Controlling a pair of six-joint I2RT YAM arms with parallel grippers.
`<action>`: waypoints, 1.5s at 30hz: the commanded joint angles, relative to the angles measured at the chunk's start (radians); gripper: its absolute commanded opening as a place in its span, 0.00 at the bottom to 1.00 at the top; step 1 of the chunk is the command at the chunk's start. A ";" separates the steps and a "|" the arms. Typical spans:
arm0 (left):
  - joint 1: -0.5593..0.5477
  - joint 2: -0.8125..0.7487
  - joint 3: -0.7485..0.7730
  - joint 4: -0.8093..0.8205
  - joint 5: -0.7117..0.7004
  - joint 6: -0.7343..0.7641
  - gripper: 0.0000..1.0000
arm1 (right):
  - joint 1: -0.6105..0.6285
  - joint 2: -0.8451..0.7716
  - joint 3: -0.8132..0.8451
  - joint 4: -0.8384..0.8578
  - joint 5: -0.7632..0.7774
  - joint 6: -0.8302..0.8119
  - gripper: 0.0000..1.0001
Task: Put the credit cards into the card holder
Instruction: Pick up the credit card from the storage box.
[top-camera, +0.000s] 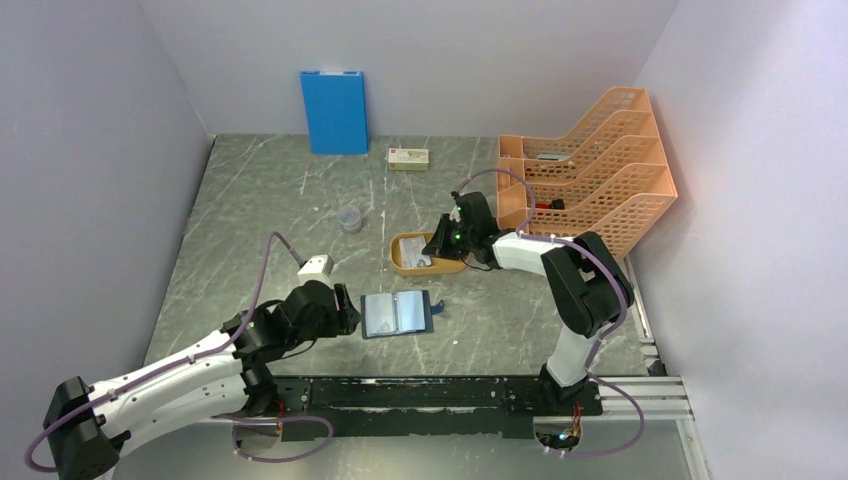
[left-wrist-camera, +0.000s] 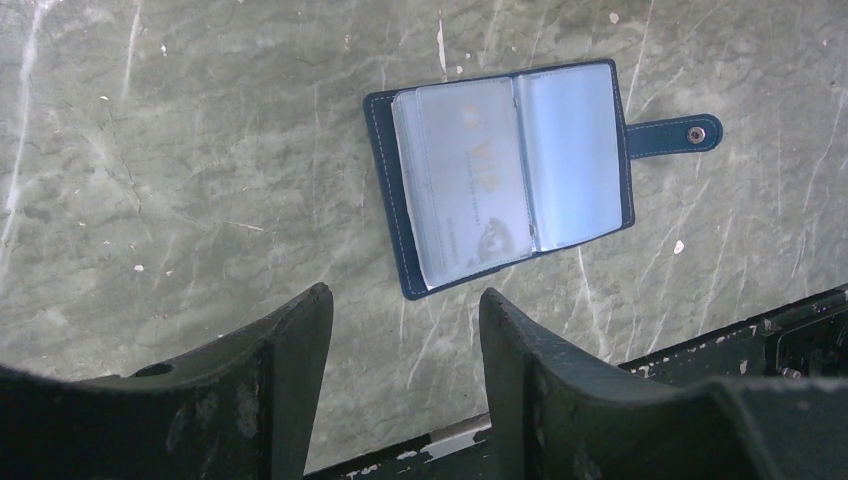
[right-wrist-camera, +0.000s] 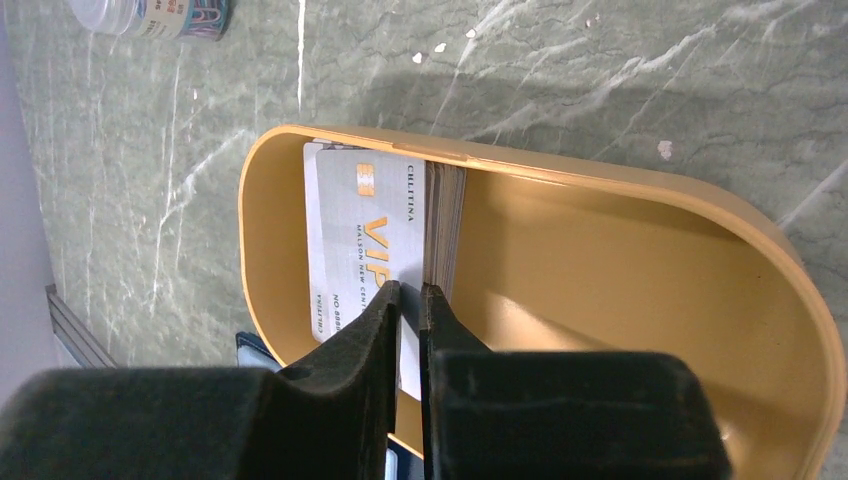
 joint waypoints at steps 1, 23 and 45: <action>0.002 0.001 0.001 0.034 0.015 0.008 0.61 | -0.009 -0.012 -0.013 -0.043 0.027 -0.017 0.07; 0.002 0.005 0.014 0.035 0.010 0.017 0.60 | -0.029 -0.119 -0.024 -0.097 0.002 0.049 0.00; 0.003 -0.015 0.124 -0.023 -0.039 0.046 0.61 | -0.026 -0.367 0.251 -0.746 0.062 0.588 0.00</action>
